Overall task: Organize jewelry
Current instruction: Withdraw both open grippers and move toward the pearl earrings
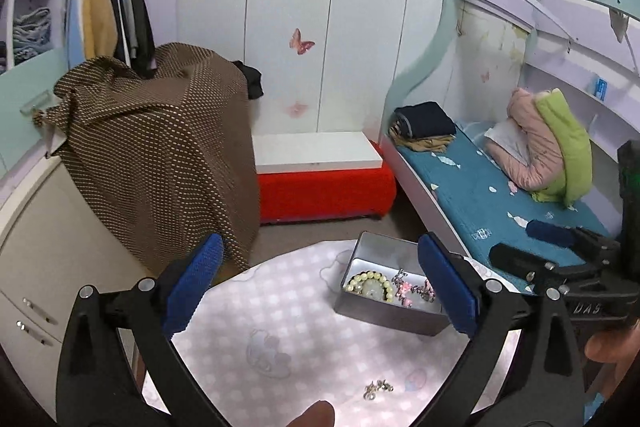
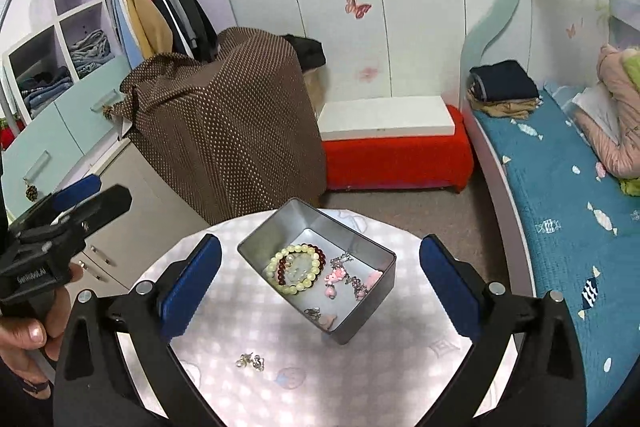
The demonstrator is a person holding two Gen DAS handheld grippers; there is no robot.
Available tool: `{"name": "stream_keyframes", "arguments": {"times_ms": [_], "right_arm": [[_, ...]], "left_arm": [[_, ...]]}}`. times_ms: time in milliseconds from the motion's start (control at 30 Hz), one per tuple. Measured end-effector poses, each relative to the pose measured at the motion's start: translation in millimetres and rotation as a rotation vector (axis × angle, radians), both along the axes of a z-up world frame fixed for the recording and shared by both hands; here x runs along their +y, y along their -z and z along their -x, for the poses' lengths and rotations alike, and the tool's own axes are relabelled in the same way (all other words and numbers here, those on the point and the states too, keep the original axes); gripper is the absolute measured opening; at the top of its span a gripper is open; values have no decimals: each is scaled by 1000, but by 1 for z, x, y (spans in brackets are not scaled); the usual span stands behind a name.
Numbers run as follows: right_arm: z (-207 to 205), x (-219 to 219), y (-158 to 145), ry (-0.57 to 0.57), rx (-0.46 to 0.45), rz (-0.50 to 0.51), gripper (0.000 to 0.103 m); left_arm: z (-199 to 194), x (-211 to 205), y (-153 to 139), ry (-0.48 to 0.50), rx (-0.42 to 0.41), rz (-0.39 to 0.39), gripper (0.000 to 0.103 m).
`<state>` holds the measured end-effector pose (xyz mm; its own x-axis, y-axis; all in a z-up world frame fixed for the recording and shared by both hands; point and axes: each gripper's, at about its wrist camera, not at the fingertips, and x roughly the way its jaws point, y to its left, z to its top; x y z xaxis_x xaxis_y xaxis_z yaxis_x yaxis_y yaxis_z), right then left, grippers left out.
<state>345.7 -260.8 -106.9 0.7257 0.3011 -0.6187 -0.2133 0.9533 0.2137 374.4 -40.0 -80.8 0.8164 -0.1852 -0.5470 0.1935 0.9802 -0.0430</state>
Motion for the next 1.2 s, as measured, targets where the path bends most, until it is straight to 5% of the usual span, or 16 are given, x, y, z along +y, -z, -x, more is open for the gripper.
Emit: {"name": "stream_keyframes", "arguments": {"times_ms": [633,1200], "right_arm": [[87,-5,-28,72,-177,42,96],[123,0,26,86,-88,62,96]], "left_arm": [[75,21,15,-44,-22,12,98],[101,13,100,-12,107,-67,98]]}}
